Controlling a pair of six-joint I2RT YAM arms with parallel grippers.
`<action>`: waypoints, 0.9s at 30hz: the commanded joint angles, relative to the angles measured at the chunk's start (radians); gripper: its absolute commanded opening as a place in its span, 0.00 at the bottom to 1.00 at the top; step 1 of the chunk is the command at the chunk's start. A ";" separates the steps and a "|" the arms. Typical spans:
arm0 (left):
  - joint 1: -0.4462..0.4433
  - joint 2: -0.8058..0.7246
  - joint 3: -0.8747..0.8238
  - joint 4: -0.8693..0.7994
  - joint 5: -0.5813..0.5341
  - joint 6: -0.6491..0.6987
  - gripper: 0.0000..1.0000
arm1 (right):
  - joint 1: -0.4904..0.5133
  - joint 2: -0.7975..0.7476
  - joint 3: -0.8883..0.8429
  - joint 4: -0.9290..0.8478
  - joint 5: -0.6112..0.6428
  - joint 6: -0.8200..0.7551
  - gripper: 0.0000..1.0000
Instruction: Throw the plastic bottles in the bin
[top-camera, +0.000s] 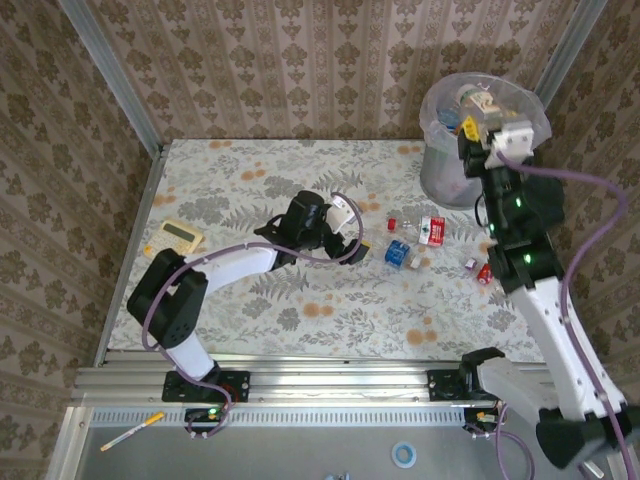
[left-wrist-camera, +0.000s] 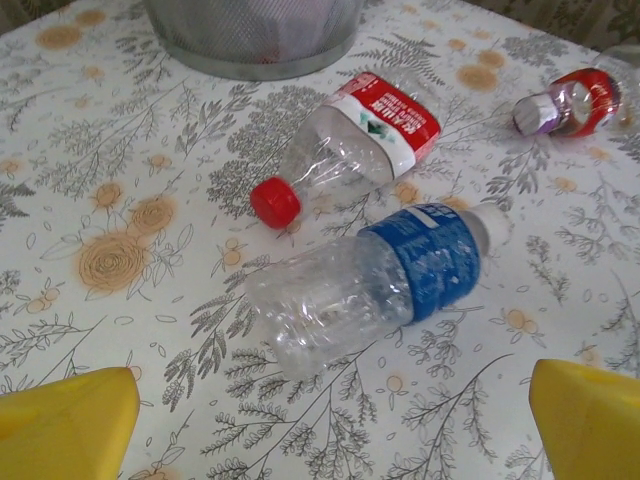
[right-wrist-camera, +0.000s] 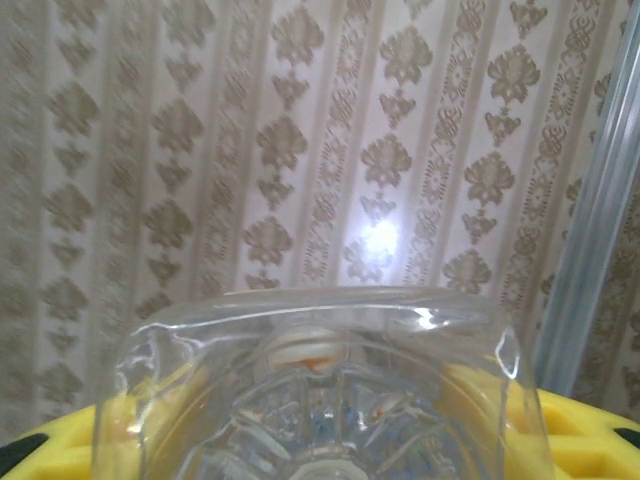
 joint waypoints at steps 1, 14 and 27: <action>0.011 0.029 0.058 0.033 0.034 -0.009 1.00 | -0.056 0.151 0.241 -0.195 0.114 -0.024 0.39; 0.026 0.125 0.131 0.019 0.074 -0.056 1.00 | -0.139 0.696 1.080 -1.112 0.204 0.174 1.00; 0.022 0.139 0.203 -0.170 0.042 -0.092 1.00 | -0.137 0.386 0.767 -1.173 -0.132 0.284 1.00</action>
